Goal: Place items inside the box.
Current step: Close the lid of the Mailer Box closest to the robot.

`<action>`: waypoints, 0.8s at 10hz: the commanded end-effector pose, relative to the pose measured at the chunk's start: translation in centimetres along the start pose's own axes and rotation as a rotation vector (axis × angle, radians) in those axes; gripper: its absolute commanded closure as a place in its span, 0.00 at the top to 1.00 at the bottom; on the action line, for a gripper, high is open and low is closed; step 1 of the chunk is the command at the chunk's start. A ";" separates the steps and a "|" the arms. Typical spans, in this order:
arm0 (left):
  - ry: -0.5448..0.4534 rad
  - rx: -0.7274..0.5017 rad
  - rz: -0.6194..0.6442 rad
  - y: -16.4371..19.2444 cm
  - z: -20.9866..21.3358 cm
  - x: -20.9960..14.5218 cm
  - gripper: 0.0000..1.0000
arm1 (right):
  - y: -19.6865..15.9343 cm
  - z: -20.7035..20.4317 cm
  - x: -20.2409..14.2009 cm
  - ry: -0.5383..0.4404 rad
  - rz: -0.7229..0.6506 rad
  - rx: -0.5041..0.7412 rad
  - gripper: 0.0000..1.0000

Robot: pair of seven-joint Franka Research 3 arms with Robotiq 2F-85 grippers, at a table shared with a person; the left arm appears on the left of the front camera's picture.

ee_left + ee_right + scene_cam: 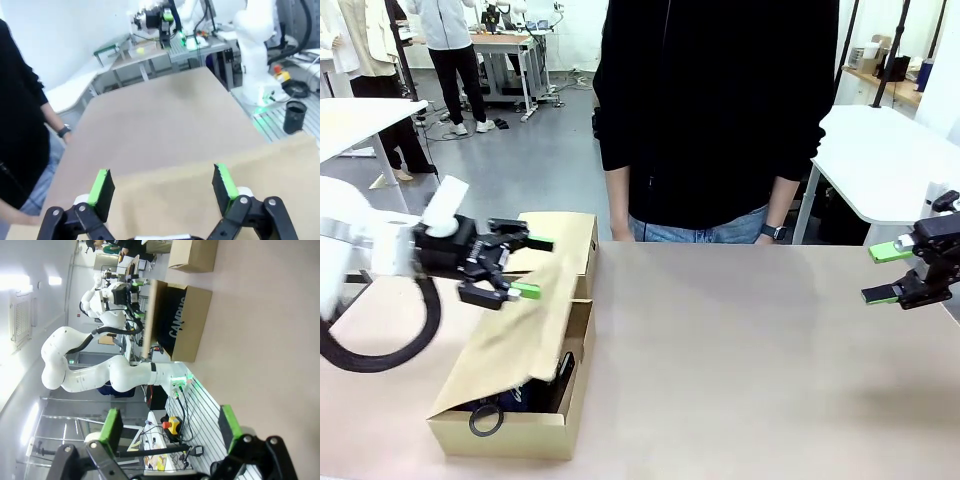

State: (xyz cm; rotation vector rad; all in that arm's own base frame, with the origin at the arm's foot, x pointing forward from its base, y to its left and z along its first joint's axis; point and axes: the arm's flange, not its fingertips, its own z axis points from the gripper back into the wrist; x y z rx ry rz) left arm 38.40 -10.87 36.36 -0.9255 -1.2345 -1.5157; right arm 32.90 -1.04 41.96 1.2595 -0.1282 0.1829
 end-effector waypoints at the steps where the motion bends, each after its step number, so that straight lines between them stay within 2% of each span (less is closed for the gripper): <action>1: 0.078 0.002 -0.069 -11.8 -3.2 -3.6 1.00 | 0.5 0.0 0.1 -0.011 -0.022 0.018 1.00; 4: 0.165 -0.064 -0.041 -13.2 -3.2 -6.1 1.00 | 0.5 0.0 0.1 -0.011 -0.022 0.018 1.00; 8: 0.167 -0.063 0.010 -13.5 -2.2 -7.6 1.00 | 0.5 0.0 0.1 -0.011 -0.022 0.018 1.00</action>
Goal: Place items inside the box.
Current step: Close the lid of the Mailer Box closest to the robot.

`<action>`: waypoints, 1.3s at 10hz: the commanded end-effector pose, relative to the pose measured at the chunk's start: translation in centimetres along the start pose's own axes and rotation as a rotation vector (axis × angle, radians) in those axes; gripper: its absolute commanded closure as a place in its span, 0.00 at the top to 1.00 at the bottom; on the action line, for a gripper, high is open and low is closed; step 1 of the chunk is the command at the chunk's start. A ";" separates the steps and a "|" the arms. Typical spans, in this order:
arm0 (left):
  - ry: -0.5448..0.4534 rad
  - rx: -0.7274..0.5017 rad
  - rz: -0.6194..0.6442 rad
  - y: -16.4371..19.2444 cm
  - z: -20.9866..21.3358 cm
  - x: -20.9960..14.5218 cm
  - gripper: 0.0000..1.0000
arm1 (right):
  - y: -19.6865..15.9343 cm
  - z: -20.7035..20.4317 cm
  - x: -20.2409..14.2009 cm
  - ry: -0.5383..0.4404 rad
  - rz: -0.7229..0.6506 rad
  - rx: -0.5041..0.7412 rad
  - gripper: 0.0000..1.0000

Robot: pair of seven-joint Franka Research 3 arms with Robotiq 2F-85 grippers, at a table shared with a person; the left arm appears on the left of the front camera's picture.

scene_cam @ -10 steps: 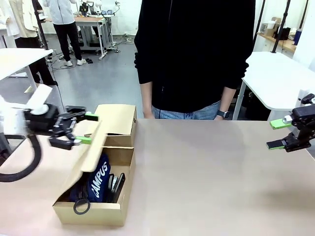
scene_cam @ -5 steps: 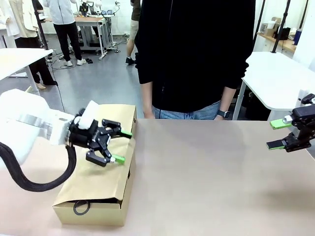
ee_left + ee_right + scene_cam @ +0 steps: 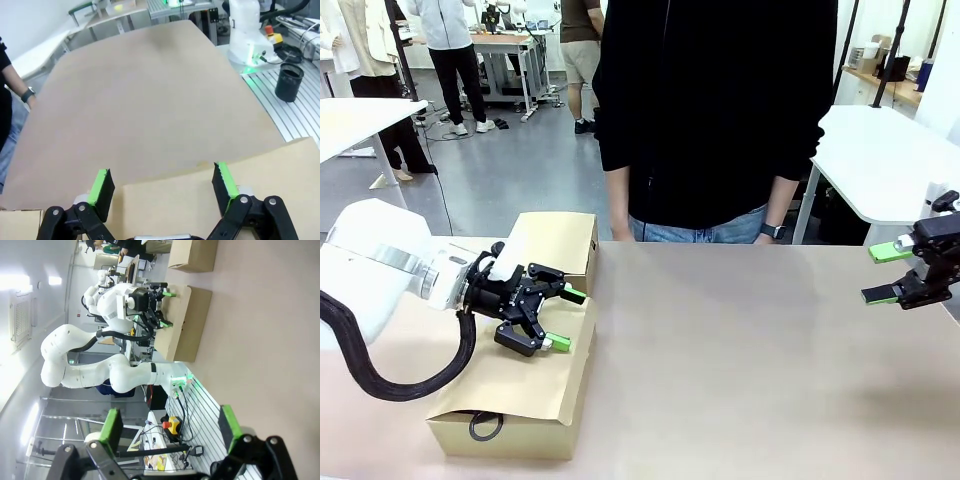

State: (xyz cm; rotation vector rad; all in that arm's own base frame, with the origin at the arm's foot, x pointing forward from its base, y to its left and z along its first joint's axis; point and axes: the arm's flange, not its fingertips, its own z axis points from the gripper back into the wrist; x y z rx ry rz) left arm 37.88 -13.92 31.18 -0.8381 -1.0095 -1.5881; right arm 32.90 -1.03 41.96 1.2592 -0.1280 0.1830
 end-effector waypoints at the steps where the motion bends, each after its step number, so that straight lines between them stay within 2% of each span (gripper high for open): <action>1: -0.043 0.022 -0.017 -11.5 0.2 -4.5 1.00 | 0.5 0.0 0.1 -0.011 -0.022 0.018 1.00; 3: -0.078 0.063 -0.017 -10.9 1.8 -3.4 1.00 | 0.5 0.0 0.1 -0.011 -0.022 0.018 1.00; 6: -0.261 0.126 0.106 -10.4 9.3 1.0 1.00 | 0.5 0.0 0.1 -0.011 -0.022 0.018 1.00; 7: -0.291 0.079 0.221 -10.7 11.8 1.6 1.00 | 0.5 0.0 0.1 -0.011 -0.022 0.018 1.00; 8: -0.361 0.054 0.332 -11.0 13.8 2.1 1.00 | 0.5 0.0 0.1 -0.011 -0.022 0.018 1.00; 10: -0.434 0.097 0.702 -11.8 17.1 3.0 1.00 | 0.5 0.0 0.1 -0.011 -0.022 0.018 1.00; 11: -0.415 0.029 0.902 -12.6 18.9 3.2 1.00 | 0.5 0.0 0.1 -0.011 -0.022 0.018 1.00; 12: -0.426 -0.043 1.018 -13.1 20.1 2.8 1.00 | 0.5 0.0 0.1 -0.011 -0.022 0.018 1.00; 13: -0.446 -0.045 1.085 -13.4 20.7 2.2 1.00 | 0.5 0.0 0.1 -0.011 -0.022 0.018 1.00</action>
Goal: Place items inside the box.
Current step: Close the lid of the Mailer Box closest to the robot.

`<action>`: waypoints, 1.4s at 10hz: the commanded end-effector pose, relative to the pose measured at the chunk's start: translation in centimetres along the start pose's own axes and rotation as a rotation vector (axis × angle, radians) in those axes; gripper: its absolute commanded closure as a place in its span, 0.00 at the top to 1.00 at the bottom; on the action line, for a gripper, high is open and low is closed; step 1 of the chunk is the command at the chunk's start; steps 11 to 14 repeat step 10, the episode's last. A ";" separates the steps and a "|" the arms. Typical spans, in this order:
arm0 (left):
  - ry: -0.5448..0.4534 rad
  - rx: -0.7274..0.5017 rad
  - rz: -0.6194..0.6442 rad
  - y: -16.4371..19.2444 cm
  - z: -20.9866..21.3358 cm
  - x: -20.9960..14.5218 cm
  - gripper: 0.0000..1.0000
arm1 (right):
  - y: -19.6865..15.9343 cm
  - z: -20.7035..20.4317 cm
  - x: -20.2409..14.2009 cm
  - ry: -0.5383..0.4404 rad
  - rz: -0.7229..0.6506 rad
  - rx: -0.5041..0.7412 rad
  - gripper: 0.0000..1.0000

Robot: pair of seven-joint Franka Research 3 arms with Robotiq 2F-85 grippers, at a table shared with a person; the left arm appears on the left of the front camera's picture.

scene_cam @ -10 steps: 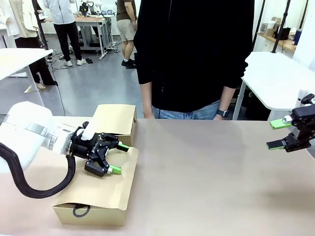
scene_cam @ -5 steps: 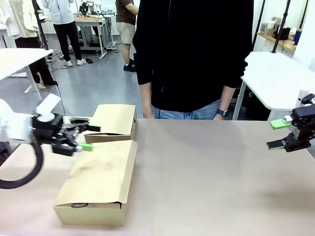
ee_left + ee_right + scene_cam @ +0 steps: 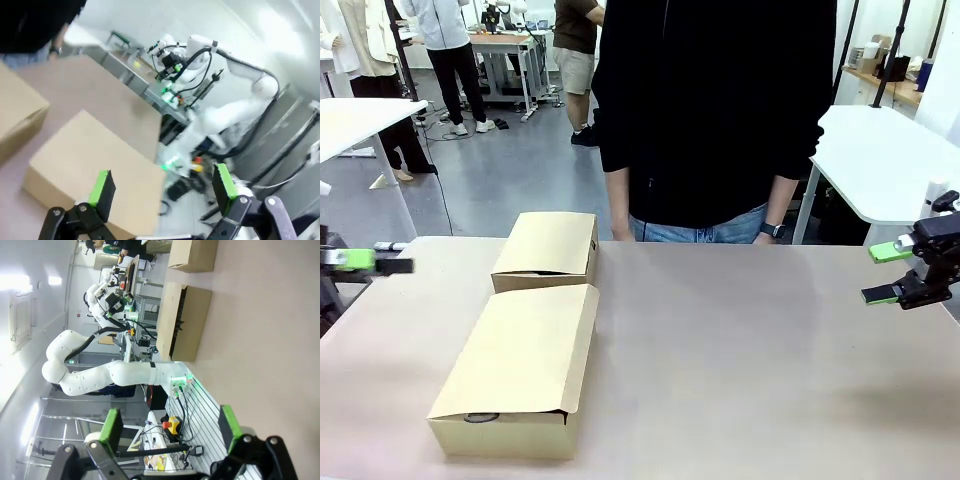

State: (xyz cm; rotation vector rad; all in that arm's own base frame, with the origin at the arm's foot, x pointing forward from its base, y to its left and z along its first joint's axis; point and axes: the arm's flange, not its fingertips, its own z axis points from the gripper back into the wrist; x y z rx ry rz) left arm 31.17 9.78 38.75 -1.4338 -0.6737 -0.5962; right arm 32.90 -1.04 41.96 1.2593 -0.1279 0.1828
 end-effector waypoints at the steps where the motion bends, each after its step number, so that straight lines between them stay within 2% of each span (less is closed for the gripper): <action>1: 0.007 -0.004 0.158 -4.5 -3.4 -5.0 1.00 | 0.5 0.0 0.1 -0.011 -0.022 0.018 1.00; 2: 0.020 0.017 0.183 -3.7 -3.0 -5.6 1.00 | 0.5 0.0 0.1 -0.011 -0.022 0.018 1.00; 3: 0.006 -0.004 0.105 -0.5 0.9 -0.6 1.00 | 0.5 0.0 0.1 -0.011 -0.022 0.018 1.00; 14: 0.006 -0.004 0.105 -0.5 0.9 -0.6 1.00 | 0.5 0.0 0.1 -0.011 -0.022 0.018 1.00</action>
